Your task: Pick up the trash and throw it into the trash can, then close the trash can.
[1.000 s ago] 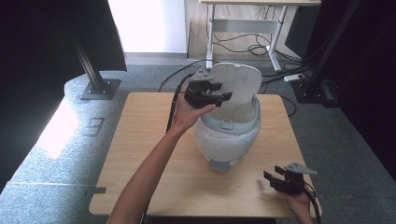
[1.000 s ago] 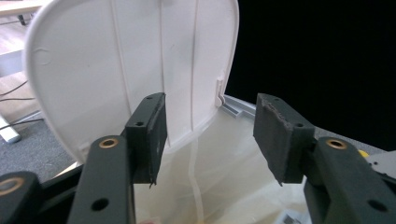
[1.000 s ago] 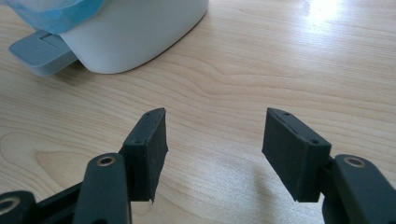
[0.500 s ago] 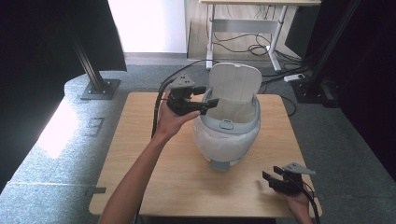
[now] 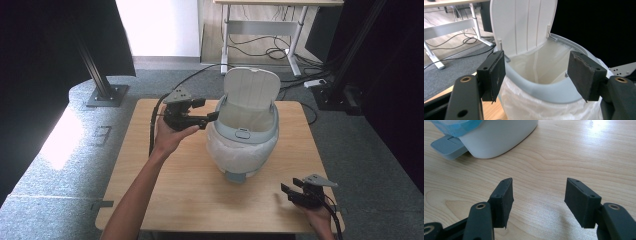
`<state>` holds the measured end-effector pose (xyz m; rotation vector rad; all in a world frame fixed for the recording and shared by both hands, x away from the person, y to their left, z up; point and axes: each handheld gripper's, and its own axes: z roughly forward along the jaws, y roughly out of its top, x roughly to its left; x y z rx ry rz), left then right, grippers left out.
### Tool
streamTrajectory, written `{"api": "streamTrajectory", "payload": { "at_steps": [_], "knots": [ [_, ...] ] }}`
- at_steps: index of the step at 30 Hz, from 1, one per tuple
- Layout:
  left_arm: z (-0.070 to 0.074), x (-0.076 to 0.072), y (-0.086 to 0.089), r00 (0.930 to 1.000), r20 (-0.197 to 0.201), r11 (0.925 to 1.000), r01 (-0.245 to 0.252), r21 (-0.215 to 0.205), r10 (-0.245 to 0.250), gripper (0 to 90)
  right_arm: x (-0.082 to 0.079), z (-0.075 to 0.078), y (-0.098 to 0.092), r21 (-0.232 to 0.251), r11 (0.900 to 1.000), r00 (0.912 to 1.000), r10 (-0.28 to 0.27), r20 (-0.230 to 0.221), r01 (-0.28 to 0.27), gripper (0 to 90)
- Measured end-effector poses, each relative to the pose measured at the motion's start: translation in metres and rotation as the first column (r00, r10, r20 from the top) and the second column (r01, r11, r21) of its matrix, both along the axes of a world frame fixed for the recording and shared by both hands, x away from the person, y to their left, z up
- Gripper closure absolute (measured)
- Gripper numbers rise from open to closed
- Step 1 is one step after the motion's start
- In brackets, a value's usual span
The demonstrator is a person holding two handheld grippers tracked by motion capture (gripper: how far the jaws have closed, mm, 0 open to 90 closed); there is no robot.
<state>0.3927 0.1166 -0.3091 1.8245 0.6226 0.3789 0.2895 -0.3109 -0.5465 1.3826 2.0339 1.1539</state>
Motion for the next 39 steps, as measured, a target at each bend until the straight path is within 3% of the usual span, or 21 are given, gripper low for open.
{"api": "streamTrajectory", "payload": {
  "at_steps": [10, 29, 35, 39],
  "knots": [
    [-0.013, -0.015, 0.021, 0.9998, 0.01, 0.9998, -0.016, 0.014, 0.016, 30.3, 0.0, 0.0, 0.001, -0.001, 1.0, 1.0, -0.001, -0.001, 0.001, 39.4],
    [-0.052, -0.032, 0.057, 0.9968, -0.024, 0.9968, -0.076, 0.026, 0.076, 30.3, 0.001, 0.002, -0.001, 0.005, 1.0, 1.0, -0.002, 0.005, 0.002, 39.4],
    [-0.075, -0.04, 0.07, 0.9939, -0.05, 0.9946, -0.096, 0.04, 0.098, 28.2, 0.003, 0.014, -0.002, 0.041, 0.999, 0.9987, -0.014, 0.049, 0.012, 39.0],
    [-0.09, -0.045, 0.077, 0.9921, -0.066, 0.9932, -0.104, 0.052, 0.107, 26.8, 0.005, 0.034, -0.003, 0.089, 0.996, 0.9948, -0.013, 0.101, 0.004, 37.2]
  ]
}}
